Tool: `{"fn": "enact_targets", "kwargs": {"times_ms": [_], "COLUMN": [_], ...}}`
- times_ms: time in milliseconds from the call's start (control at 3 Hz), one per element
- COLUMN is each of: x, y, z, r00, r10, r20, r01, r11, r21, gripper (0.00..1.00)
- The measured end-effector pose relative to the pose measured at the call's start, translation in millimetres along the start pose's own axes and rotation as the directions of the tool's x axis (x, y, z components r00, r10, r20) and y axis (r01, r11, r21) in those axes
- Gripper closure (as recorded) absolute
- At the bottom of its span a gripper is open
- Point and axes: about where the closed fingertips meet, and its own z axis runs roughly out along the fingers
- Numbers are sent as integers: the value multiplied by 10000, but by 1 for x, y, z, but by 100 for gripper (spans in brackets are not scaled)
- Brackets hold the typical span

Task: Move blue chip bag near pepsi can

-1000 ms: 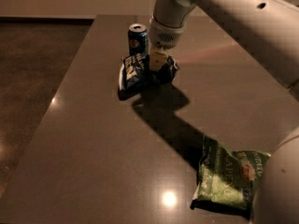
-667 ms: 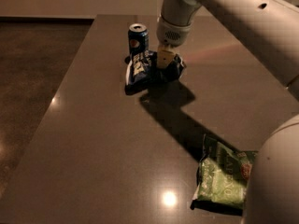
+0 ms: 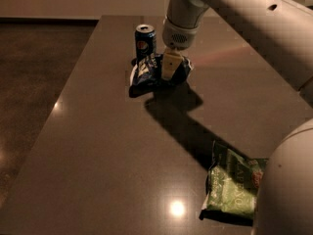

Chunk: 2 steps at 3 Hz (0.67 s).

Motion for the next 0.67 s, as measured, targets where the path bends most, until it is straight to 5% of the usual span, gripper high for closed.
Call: {"fn": "enact_targets", "kwargs": {"times_ms": [333, 667], "x": [-1, -1], "y": [0, 0], "z": [2, 2], "r00": [10000, 10000], "r10": [-9, -9], "r20": [6, 6], "r01": [9, 9], "r11": [10000, 10000], "r21": [-5, -5], "gripper": [0, 0]}}
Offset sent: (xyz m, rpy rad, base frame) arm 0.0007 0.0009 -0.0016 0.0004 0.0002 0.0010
